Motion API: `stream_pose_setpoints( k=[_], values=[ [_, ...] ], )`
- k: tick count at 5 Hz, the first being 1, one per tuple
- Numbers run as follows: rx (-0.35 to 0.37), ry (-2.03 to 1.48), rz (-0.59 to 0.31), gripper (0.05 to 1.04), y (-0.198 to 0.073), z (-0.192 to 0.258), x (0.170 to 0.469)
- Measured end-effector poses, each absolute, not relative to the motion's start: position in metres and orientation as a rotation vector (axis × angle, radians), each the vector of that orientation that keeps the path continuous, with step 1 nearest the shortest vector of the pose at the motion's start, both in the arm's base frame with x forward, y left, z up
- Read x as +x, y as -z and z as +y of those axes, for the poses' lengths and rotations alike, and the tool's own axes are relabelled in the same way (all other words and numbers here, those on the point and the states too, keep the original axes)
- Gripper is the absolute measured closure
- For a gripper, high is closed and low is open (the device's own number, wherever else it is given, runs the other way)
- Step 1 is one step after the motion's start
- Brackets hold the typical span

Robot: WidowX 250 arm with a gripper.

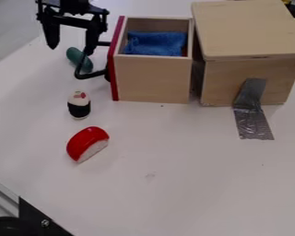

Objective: Close the drawer

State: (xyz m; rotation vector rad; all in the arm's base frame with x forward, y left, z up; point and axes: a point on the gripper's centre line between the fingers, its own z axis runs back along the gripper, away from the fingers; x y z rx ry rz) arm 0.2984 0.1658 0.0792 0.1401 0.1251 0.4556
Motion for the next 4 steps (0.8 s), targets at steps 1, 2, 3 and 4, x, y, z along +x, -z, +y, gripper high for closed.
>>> stream_pose_setpoints(
  k=[1, 2, 3, 4],
  values=[
    [0.146, -0.455, 0.119, 0.083, -0.0774, 0.1646, 0.2994],
    [0.144, -0.451, 0.119, 0.083, -0.0753, 0.1620, 0.2994],
    [0.144, -0.446, 0.115, 0.083, -0.0721, 0.1596, 0.2996],
    [0.138, -0.441, 0.110, 0.083, -0.0681, 0.1558, 0.3000]
  ],
)
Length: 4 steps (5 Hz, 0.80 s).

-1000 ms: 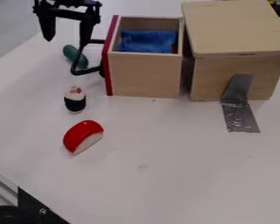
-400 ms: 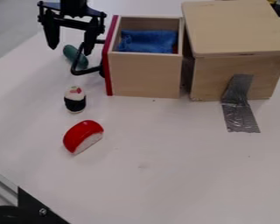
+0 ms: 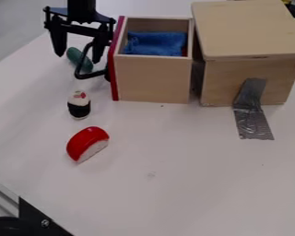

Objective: Close the drawer

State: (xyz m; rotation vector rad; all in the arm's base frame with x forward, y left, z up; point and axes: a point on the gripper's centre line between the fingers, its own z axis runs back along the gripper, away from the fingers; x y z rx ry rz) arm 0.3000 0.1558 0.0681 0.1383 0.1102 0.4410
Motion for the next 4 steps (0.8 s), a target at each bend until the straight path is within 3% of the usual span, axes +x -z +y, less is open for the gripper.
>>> stream_pose_setpoints(
  k=[4],
  values=[
    [0.137, -0.410, 0.098, 0.083, -0.0659, 0.1440, 0.3016]
  ],
)
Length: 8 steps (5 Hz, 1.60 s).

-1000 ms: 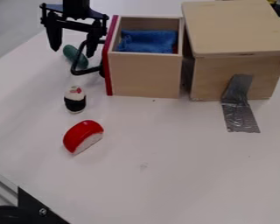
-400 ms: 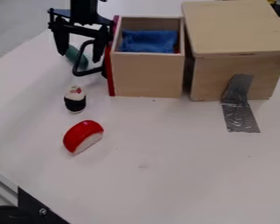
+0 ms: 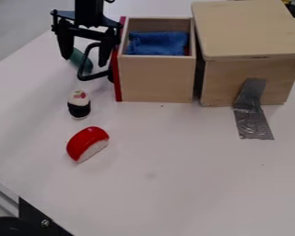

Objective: Close the drawer

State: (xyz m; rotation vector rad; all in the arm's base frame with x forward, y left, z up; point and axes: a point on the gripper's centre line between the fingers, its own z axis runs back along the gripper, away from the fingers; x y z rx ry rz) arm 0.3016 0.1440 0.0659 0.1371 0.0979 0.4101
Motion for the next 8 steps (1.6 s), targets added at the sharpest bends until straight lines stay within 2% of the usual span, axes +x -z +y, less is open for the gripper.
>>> stream_pose_setpoints(
  k=[7, 8],
  values=[
    [0.145, -0.381, 0.102, 0.083, -0.0661, 0.1342, 0.3027],
    [0.139, -0.390, 0.081, 0.083, -0.0732, 0.1354, 0.3103]
  ],
)
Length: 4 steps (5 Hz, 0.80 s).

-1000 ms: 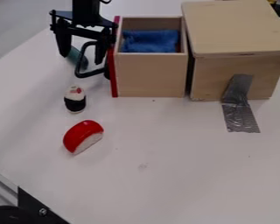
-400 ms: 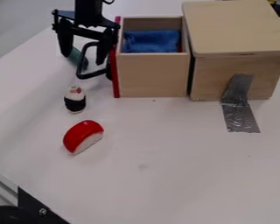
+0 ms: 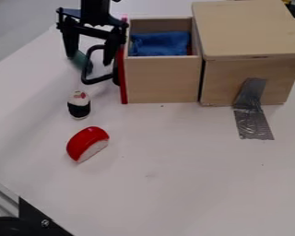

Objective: Close the drawer

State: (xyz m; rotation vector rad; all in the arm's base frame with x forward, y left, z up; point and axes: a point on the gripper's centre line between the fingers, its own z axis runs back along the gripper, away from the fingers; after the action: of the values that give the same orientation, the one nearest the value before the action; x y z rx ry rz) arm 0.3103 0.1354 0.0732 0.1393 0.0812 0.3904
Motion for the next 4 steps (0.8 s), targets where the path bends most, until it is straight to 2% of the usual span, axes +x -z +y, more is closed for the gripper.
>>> stream_pose_setpoints(
  k=[3, 4],
  values=[
    [0.126, -0.414, 0.083, 0.083, -0.0767, 0.1427, 0.3204],
    [0.122, -0.408, 0.104, 0.083, -0.0692, 0.1417, 0.3199]
  ],
)
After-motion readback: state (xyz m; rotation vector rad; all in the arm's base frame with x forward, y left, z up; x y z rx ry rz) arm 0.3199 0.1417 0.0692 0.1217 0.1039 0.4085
